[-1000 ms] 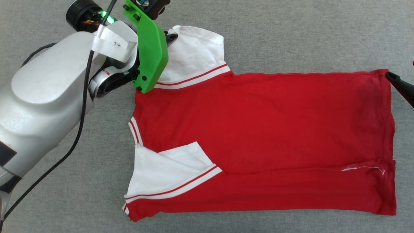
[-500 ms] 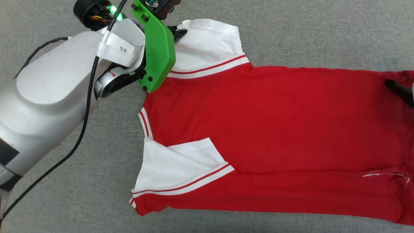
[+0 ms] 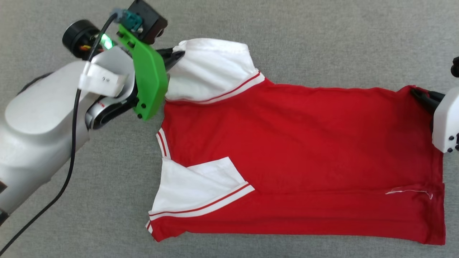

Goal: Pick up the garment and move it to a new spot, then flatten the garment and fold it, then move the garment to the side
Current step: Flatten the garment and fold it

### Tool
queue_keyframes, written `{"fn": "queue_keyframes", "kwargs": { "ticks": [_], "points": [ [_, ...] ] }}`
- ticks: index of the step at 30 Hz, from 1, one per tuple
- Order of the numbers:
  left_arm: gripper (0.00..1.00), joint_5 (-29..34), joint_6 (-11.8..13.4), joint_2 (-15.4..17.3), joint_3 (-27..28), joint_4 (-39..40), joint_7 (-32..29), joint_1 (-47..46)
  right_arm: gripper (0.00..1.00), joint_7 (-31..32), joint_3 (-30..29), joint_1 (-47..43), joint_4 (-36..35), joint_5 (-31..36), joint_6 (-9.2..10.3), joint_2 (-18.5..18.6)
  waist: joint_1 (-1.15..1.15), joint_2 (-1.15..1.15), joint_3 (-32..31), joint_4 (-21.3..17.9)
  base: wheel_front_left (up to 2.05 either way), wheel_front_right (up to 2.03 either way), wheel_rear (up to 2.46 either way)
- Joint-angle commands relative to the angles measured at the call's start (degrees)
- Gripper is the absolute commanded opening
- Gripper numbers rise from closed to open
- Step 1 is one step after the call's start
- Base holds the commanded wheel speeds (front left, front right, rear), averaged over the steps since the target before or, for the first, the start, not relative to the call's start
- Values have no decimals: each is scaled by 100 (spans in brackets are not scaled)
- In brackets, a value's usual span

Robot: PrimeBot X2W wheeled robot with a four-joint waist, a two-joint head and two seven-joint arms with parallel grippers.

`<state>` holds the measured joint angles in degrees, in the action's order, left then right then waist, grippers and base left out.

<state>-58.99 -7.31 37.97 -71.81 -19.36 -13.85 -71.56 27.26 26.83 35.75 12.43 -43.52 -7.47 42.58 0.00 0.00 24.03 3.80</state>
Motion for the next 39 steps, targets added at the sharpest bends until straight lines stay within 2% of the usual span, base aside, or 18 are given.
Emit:
{"fn": "queue_keyframes", "kwargs": {
  "ticks": [1, 8, 20, 28, 33, 39],
  "points": [
    [0, -6, 28, 90, 5, 55, 90, 177, 0, -141, -27, -149, -43, 49, -2, -8, 0, 0, -320, -29, 0, 0, 0],
    [0, -26, 243, 436, -34, 525, 248, 785, 0, -501, -112, -713, -124, 113, -2, 10, 0, 0, -811, 14, 0, 0, 0],
    [0, 2, 881, 890, -109, 1512, 448, 2161, 0, -624, -278, -1803, -266, -3, -2, -33, 0, 0, -1395, 98, 0, 0, 0],
    [0, -26, 1249, 880, -138, 1793, 539, 3288, 0, -712, -481, -2725, -399, -124, -2, -126, 0, 0, -1494, 160, 0, 0, 0],
    [0, -68, 1326, 806, -144, 1706, 629, 3798, 0, -733, -609, -3163, -351, -177, -2, -190, 0, 0, -1476, 160, 0, 0, 0],
    [0, -176, 1325, 565, -115, 1353, 891, 4049, 0, -615, -662, -3416, -154, -208, -2, -357, 0, 0, -1432, 178, 0, 0, 0]
  ]
}}
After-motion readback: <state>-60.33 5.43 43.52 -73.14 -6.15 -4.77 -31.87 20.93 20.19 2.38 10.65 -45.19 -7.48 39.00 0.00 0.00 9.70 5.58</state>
